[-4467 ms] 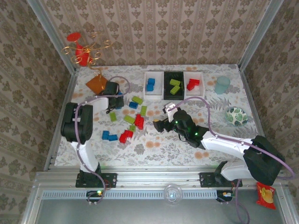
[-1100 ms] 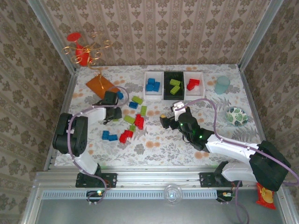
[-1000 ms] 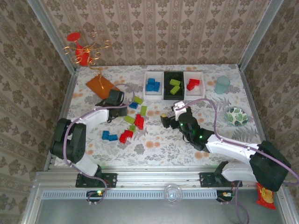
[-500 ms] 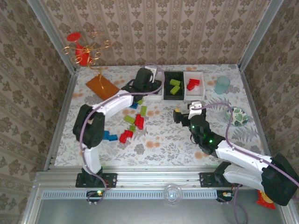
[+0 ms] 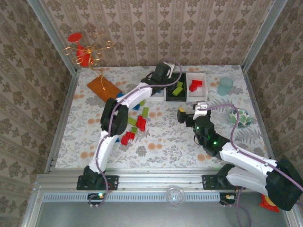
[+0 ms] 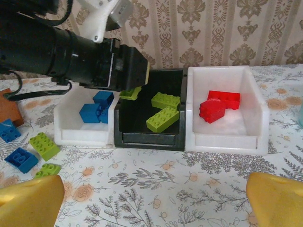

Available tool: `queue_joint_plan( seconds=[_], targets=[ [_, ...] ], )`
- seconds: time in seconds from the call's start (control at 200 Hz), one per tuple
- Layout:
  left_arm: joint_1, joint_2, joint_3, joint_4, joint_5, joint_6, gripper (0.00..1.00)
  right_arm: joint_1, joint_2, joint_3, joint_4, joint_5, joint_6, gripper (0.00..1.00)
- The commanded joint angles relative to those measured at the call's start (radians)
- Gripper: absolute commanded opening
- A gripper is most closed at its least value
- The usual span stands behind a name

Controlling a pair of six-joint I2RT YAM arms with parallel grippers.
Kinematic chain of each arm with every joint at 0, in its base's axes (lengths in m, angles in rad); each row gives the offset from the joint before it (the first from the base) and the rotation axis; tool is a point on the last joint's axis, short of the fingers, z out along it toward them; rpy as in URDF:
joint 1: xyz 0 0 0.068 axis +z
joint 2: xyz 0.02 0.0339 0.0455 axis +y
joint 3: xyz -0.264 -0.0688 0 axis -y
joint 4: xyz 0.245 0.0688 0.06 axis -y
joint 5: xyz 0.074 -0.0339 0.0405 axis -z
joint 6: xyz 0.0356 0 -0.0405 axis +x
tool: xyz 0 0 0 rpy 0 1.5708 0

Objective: Sort the legos into containers by color
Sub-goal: Place the lego in the container, then move the lego to the center of the table.

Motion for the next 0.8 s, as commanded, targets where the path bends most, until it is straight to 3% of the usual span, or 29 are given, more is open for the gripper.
queue_joint_plan(
  seconds=[0.0,0.125,0.225,0.48,0.635,0.795],
  targets=[
    [0.008,0.029,0.106,-0.102,0.002,0.041,0.43,-0.006,-0.006,-0.003,-0.001,0.004,0.020,1.00],
    [0.014,0.006,0.127,-0.124,-0.001,0.046,0.52,-0.007,-0.001,-0.004,0.000,0.005,0.020,1.00],
    [0.016,-0.077,0.048,-0.109,0.006,0.055,0.58,-0.007,-0.001,-0.004,0.001,0.004,0.019,1.00],
    [0.032,-0.525,-0.616,0.157,0.005,0.048,0.65,-0.006,0.010,0.008,0.003,-0.046,0.007,1.00],
    [0.069,-0.754,-0.978,0.140,-0.068,0.026,0.66,-0.003,0.022,0.016,0.001,-0.070,0.012,1.00],
    [0.137,-0.886,-1.196,0.072,-0.064,-0.001,0.66,-0.003,0.058,0.028,-0.002,-0.079,0.019,1.00]
  ],
)
